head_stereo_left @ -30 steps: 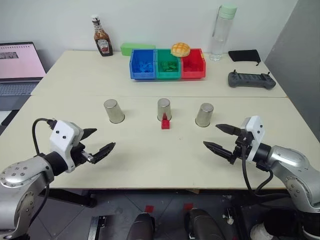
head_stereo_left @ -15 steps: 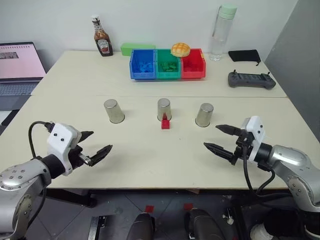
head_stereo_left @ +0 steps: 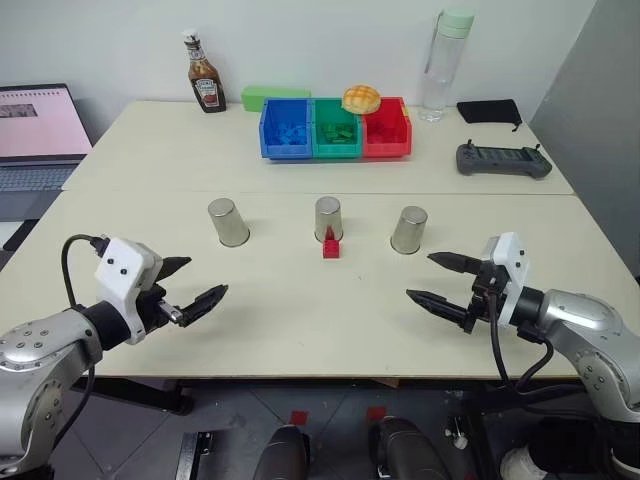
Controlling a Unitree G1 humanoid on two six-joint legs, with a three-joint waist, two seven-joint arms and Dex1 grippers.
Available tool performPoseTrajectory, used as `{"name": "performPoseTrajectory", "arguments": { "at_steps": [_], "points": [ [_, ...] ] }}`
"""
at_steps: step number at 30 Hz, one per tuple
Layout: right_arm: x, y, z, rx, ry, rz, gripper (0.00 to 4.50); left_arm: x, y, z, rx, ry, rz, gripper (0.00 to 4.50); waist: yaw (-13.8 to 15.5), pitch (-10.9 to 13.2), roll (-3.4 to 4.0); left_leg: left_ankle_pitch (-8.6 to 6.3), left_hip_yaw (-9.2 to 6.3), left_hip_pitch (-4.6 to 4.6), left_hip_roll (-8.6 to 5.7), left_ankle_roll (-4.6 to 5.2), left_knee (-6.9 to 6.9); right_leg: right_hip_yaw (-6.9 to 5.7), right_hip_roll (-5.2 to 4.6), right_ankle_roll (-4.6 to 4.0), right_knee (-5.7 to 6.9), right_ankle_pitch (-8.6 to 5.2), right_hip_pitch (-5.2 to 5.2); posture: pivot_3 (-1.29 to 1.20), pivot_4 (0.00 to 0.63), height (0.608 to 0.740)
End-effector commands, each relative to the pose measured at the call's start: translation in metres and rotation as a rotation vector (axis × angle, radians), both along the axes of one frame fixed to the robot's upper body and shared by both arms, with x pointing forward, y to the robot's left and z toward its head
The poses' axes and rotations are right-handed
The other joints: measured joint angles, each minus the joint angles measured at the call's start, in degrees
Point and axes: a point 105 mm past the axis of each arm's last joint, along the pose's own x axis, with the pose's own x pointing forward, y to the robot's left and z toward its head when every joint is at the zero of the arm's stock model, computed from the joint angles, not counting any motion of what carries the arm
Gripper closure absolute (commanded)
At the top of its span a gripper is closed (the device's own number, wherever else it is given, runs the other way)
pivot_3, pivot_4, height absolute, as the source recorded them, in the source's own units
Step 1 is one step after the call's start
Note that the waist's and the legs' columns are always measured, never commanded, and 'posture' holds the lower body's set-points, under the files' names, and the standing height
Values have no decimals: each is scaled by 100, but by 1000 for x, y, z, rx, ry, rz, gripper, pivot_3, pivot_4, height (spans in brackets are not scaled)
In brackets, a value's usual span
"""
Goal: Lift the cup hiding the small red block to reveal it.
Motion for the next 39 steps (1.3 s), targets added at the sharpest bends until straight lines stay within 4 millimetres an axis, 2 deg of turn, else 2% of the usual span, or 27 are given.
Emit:
{"name": "performPoseTrajectory", "arguments": {
  "at_steps": [1, 11, 39],
  "points": [
    [-4, 4, 10, 14, -24, 34, 41, -1, -9, 12, 16, -37, -38, 0, 0, 0, 0, 0, 0, 0, 0, 0, 0, 0, 0, 0, 0, 0, 0, 0, 150, 740],
    [-13, 5, 8, 11, -1, 58, 41, 3, -10, 15, 21, -40, -38, 0, 1, 0, 0, 0, 0, 0, 0, 0, 0, 0, 0, 2, 0, -1, 0, 0, 150, 740],
    [-17, 5, -1, -7, 8, 45, 41, 7, -15, 9, 45, -2, -77, 0, 0, 0, 0, 0, 0, 0, 0, 0, 0, 1, 0, 3, 0, 0, 0, 0, 150, 740]
  ]
}}
